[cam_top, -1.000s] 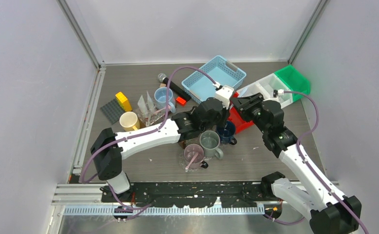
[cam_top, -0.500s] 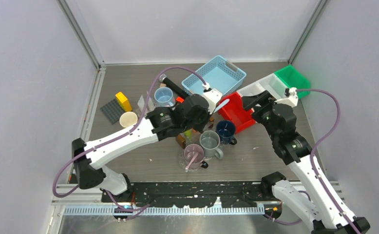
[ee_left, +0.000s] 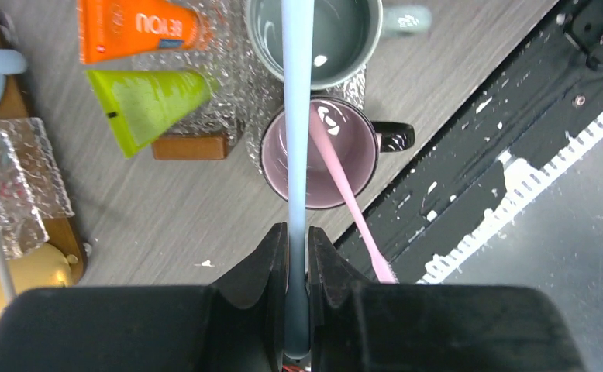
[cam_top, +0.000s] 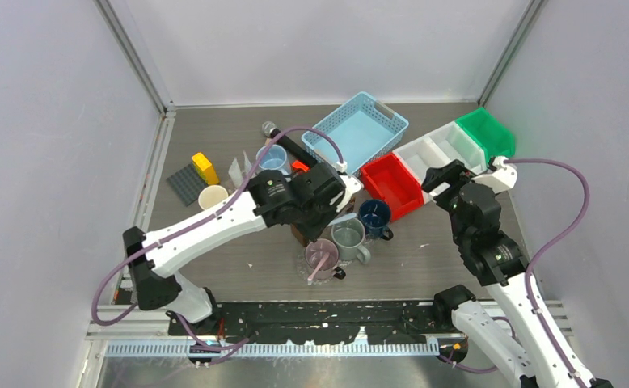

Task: Prepare toiletry sets of a toothbrush and toothpaste on the tray
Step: Place the toothbrush in the cup, then pick up the toothbrush from the storage box.

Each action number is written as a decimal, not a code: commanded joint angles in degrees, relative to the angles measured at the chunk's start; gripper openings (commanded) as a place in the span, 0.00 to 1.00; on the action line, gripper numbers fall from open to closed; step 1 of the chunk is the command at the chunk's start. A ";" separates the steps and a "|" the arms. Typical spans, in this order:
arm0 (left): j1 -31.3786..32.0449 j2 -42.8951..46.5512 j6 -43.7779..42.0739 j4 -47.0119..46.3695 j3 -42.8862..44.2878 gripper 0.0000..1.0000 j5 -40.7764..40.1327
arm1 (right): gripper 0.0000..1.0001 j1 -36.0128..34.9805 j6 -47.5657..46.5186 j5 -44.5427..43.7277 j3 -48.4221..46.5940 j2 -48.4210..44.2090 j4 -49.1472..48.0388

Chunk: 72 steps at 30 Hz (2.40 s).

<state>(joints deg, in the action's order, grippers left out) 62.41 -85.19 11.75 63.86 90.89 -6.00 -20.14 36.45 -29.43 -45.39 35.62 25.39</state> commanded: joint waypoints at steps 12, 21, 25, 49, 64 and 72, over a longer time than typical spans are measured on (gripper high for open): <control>0.17 -10.45 3.78 9.96 6.72 0.09 4.43 | 0.86 -0.25 -2.01 -6.09 3.21 0.03 -0.44; 0.31 -15.46 5.28 5.94 7.36 0.18 4.62 | 0.87 -0.25 -4.11 -6.68 3.91 1.29 -1.50; 0.49 -16.61 5.14 5.30 7.35 0.26 5.09 | 0.87 -0.25 -5.59 -6.61 3.66 1.41 -1.64; -11.14 9.10 2.30 -10.31 -2.84 0.83 -2.02 | 0.85 11.06 -16.12 17.81 -14.79 27.25 4.49; -17.94 31.82 -15.66 -42.55 -26.92 0.84 -26.90 | 0.64 24.87 -27.20 30.67 -27.50 49.96 12.60; -18.12 37.62 -22.98 -51.16 -34.99 0.84 -33.47 | 0.57 24.89 -33.35 29.61 -23.75 50.99 14.47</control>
<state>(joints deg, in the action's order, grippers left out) 44.60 -50.41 -5.82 22.50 57.98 -33.82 4.54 7.60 0.58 -70.22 87.18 38.61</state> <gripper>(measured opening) 0.840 0.578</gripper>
